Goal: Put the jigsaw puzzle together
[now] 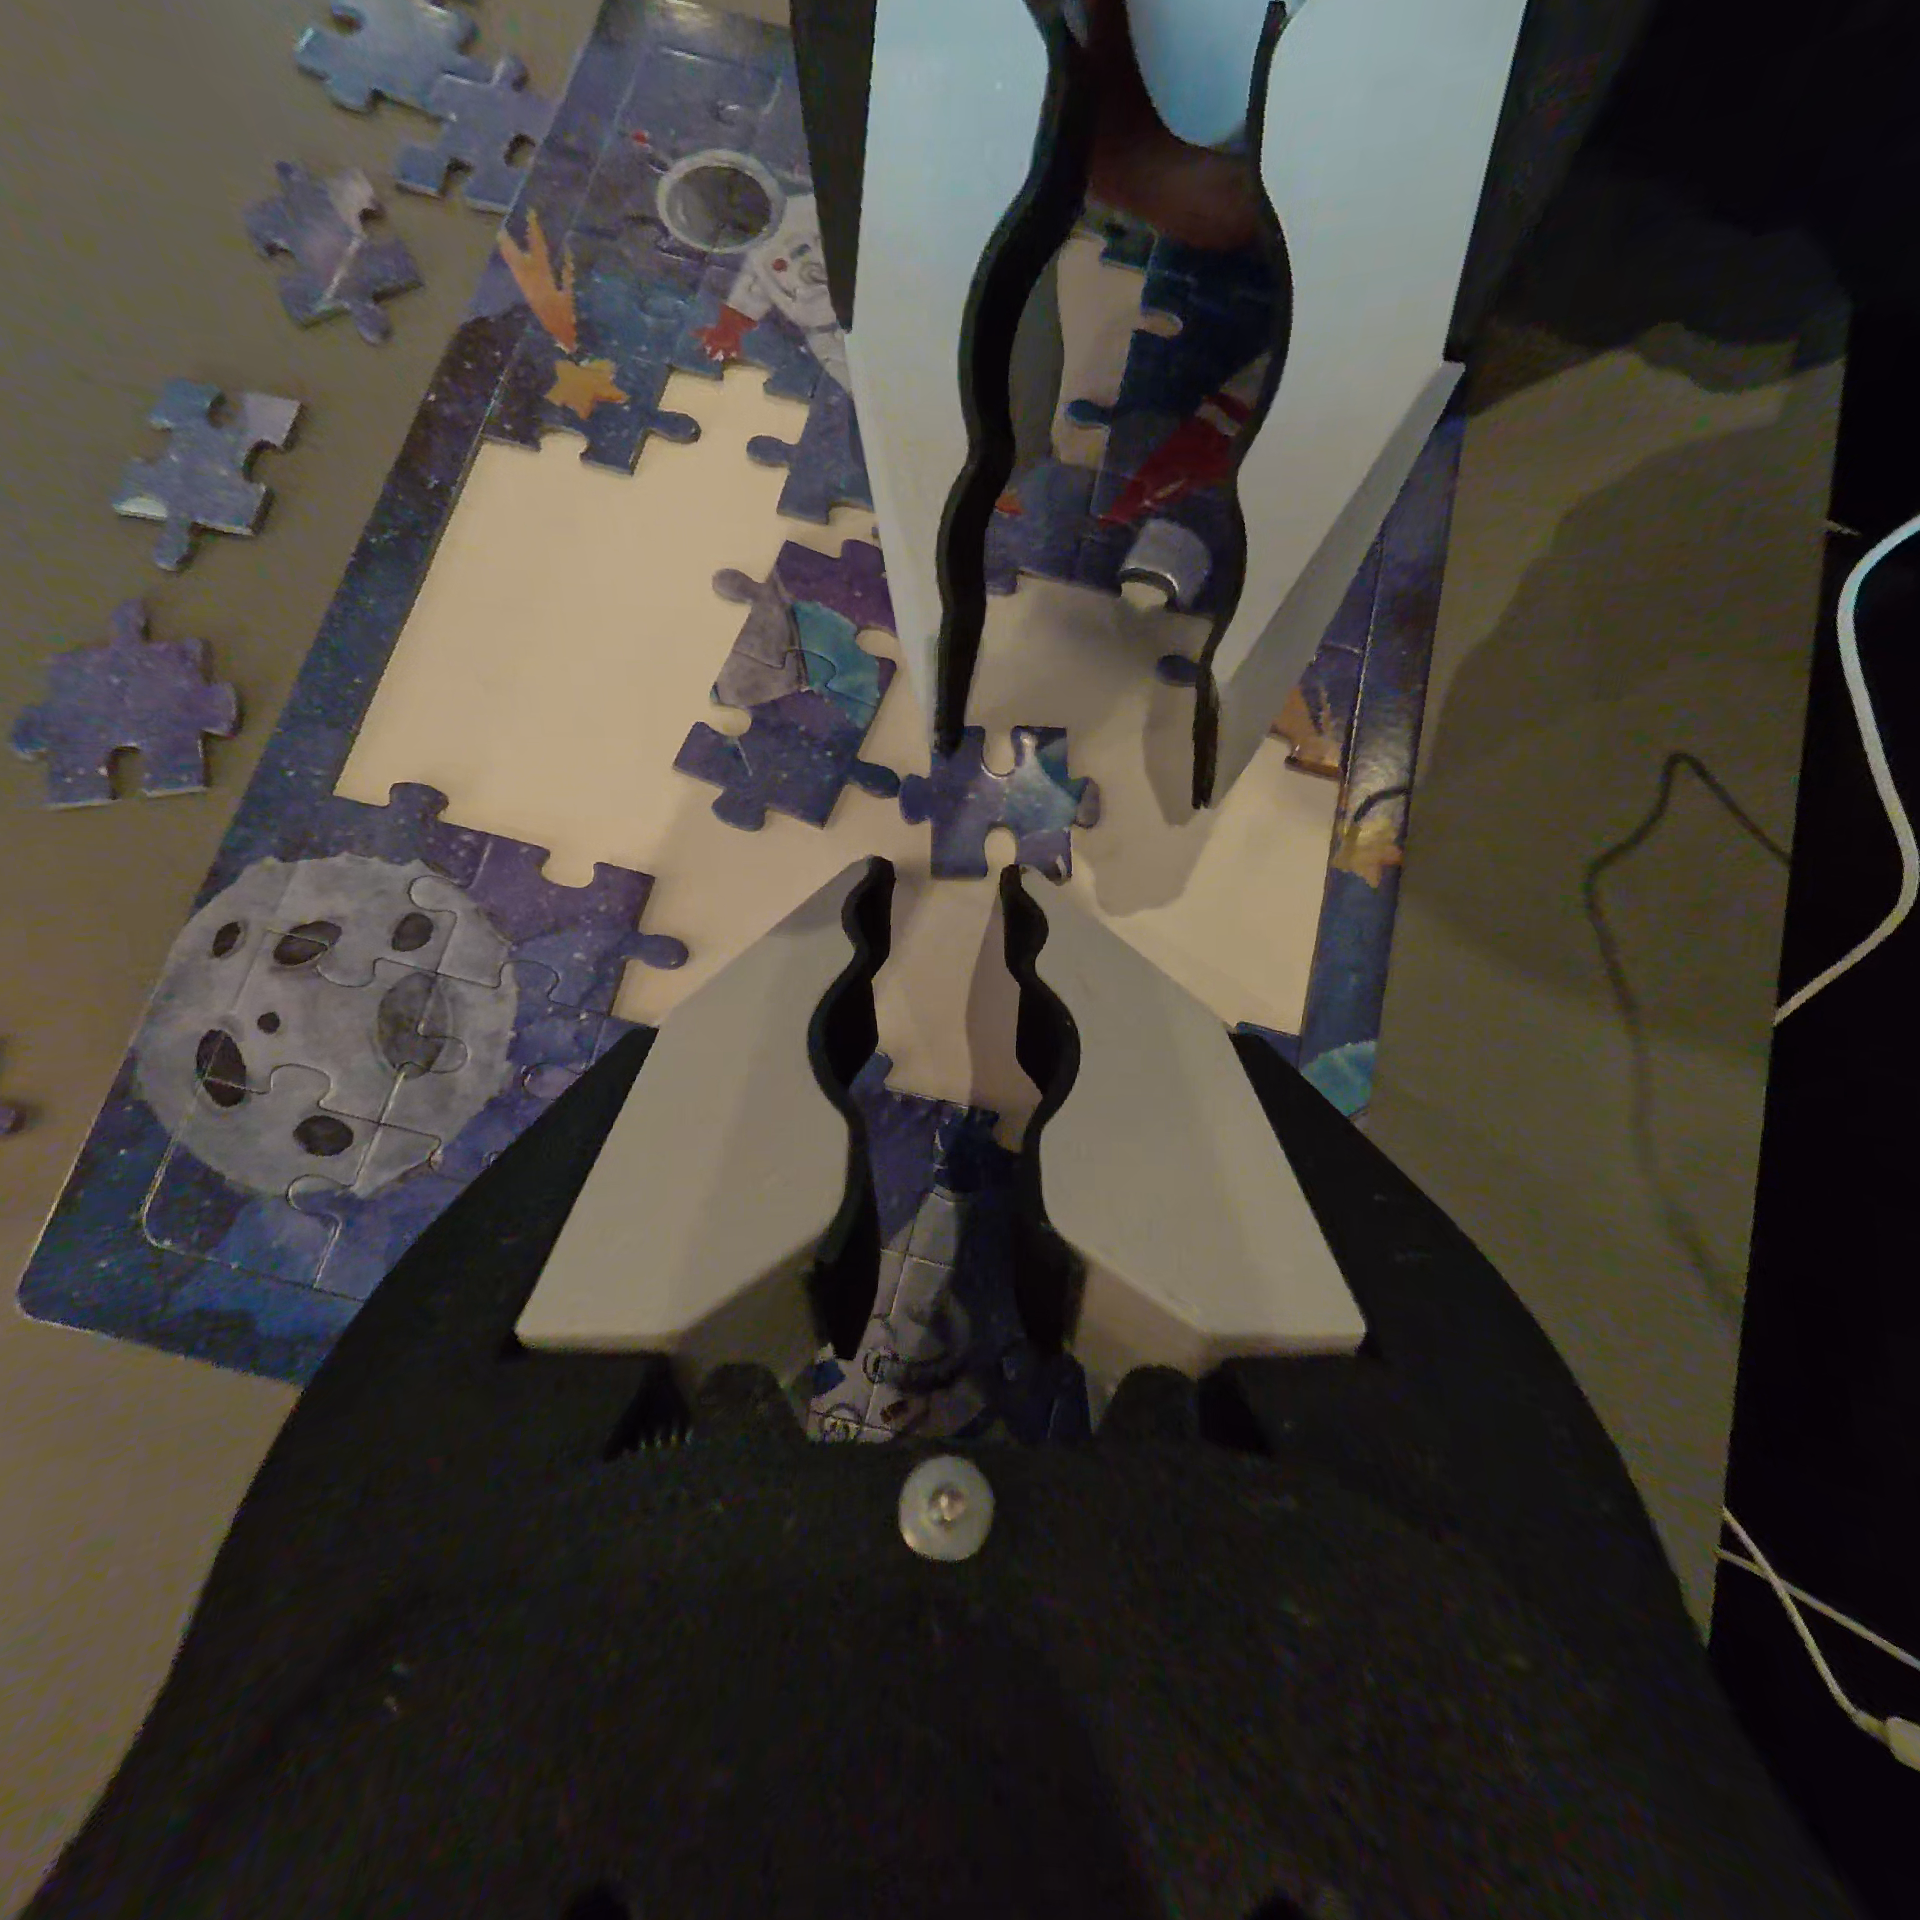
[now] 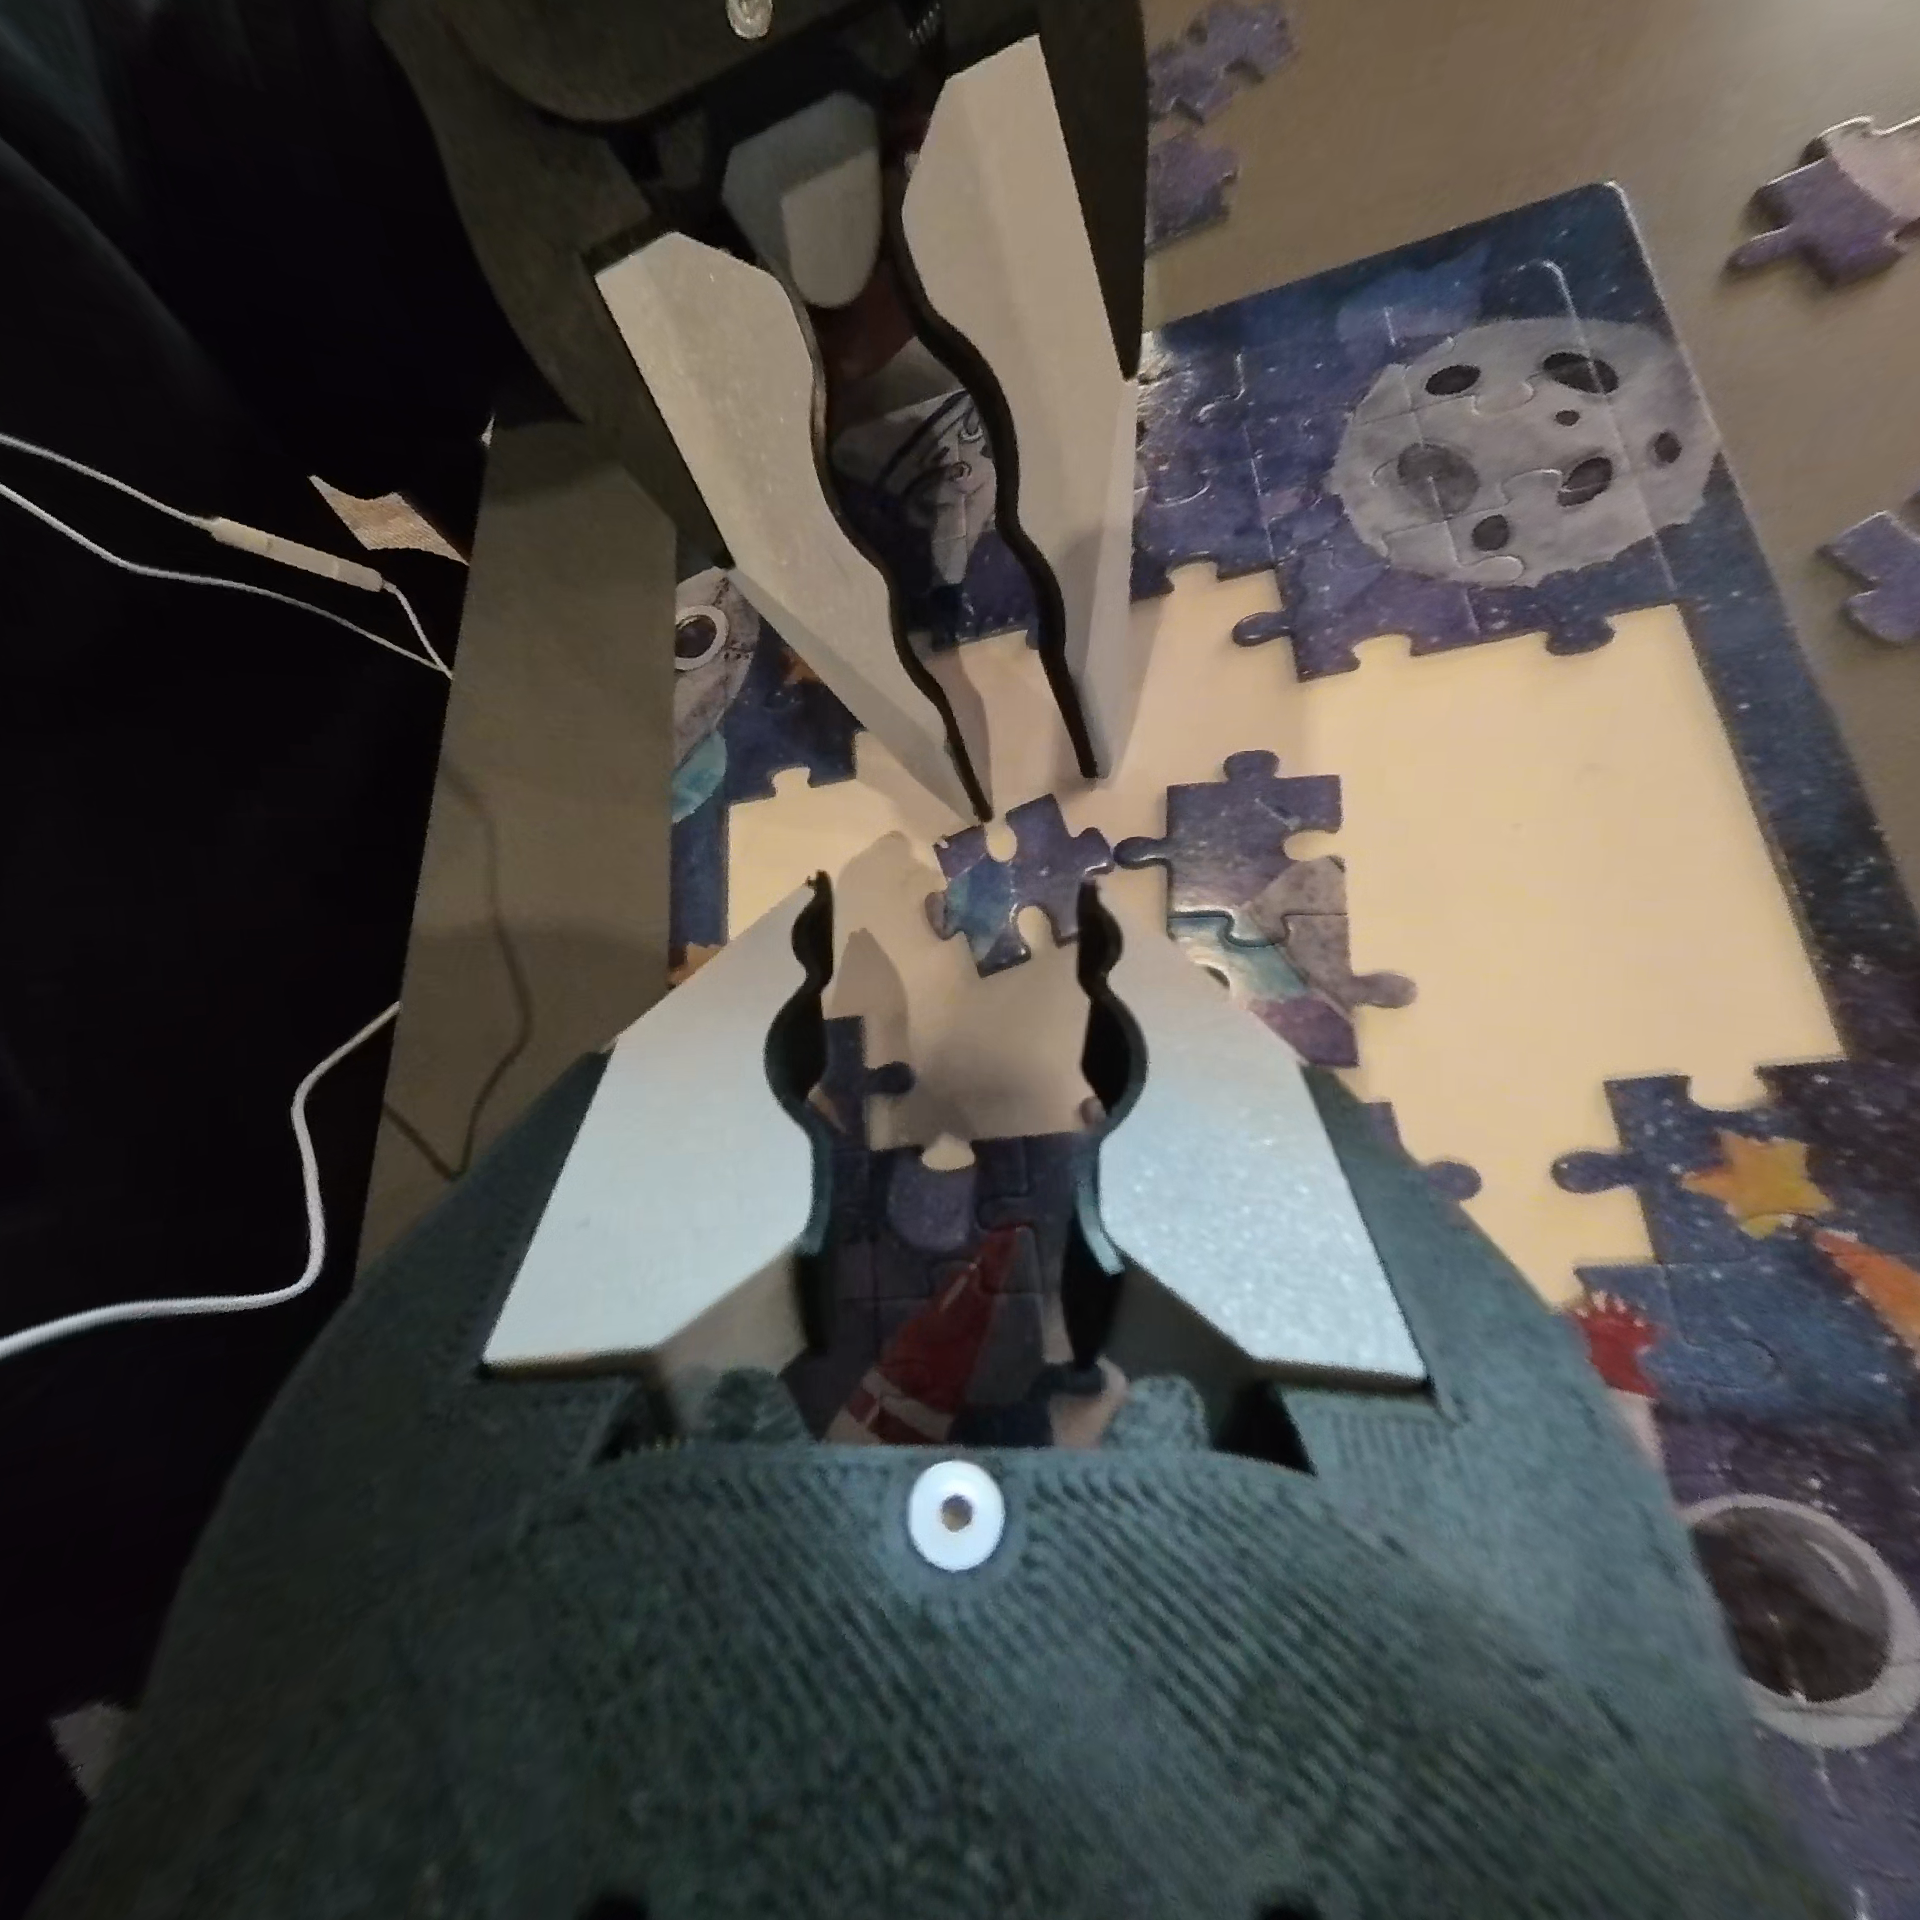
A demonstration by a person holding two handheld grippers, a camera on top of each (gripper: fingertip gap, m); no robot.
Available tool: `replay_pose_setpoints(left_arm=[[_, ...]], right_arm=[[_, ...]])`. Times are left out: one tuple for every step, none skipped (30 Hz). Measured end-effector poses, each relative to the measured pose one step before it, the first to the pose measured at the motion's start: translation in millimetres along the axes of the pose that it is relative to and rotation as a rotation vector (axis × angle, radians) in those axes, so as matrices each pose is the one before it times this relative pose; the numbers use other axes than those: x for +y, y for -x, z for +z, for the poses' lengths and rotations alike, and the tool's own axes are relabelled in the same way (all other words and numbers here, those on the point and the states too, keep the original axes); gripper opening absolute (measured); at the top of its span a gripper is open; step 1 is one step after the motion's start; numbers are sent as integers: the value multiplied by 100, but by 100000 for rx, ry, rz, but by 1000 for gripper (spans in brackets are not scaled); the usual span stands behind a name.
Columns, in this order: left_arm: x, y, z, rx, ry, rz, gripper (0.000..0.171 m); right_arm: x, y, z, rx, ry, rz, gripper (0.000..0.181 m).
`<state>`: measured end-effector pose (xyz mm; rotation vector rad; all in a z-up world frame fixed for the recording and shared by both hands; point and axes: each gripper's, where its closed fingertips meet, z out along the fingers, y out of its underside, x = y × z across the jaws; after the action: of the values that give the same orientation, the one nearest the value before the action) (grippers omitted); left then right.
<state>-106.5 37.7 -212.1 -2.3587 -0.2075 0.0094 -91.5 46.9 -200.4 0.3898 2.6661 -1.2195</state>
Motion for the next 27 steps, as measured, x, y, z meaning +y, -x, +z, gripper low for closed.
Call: replay_pose_setpoints(left_arm=[[-4,0,6,-24,19,-25,20],[1,-3,-4,43,-35,-113,20],[-3,10,1,1,-10,4,20],[2,21,-1,-215,3,12,19],[3,71,16,-472,72,104,18],[2,41,6,-442,83,171,17],[-12,45,12,-359,7,115,18],[-24,35,19,-288,-81,114,18],[-16,24,19,-142,-164,48,18],[0,44,1,-160,-178,-49,19],[-2,8,2,158,-175,-215,19],[-20,30,14,-13,-240,-349,18],[-44,52,29,-240,-370,-325,18],[-32,171,55,-1140,-250,-228,16],[-43,71,53,-645,-268,-70,16],[-49,42,52,-467,-163,-70,16],[-13,31,9,-404,-77,91,16],[-10,35,-5,-196,-12,-24,16],[3,68,-35,-187,-5,-352,16],[-10,165,-79,-605,-14,-288,15],[-71,153,-178,-559,-474,-41,15],[-247,154,-278,-452,-1520,-409,16],[-398,162,-360,-524,-2266,-1252,16],[-400,64,-413,-417,-2573,-2353,17],[-261,-285,-441,845,-2642,-2432,19],[-100,-509,-409,1194,-2178,-2718,22],[91,-543,-332,549,-1441,-2564,25]], right_arm=[[-8,-190,20,1489,-23,-798,51],[70,-187,28,1462,427,-715,51],[45,-62,9,536,178,-318,51],[-1,20,5,-128,-83,228,52],[-1,26,-1,-351,-142,501,53],[-18,81,-15,-640,-363,601,55],[-8,131,-27,-1022,-541,562,57],[56,223,-38,-1568,-84,489,57],[108,247,-64,-1644,408,467,55],[79,218,-43,-1408,359,269,53],[80,198,-14,-1331,351,182,51],[154,246,0,-1621,958,336,48],[57,271,11,-1721,375,78,44],[131,412,99,-2649,924,207,39],[11,352,152,-2026,312,196,40],[-46,213,118,-884,84,-208,40],[-31,69,67,80,206,-758,41],[-5,69,18,38,175,-828,42],[-34,101,-7,-360,-153,-459,41],[-139,-67,-48,476,-593,-224,42],[-213,-252,-118,1607,-977,-508,41],[-292,-279,-196,1978,-1562,-1000,41],[-405,-333,-259,2256,-2343,-1216,42],[-444,-464,-302,2733,-2771,-1060,42],[-378,-530,-318,2696,-2548,-491,41],[-230,-564,-288,2431,-1927,228,41],[-161,-627,-273,2688,-1557,548,41]])
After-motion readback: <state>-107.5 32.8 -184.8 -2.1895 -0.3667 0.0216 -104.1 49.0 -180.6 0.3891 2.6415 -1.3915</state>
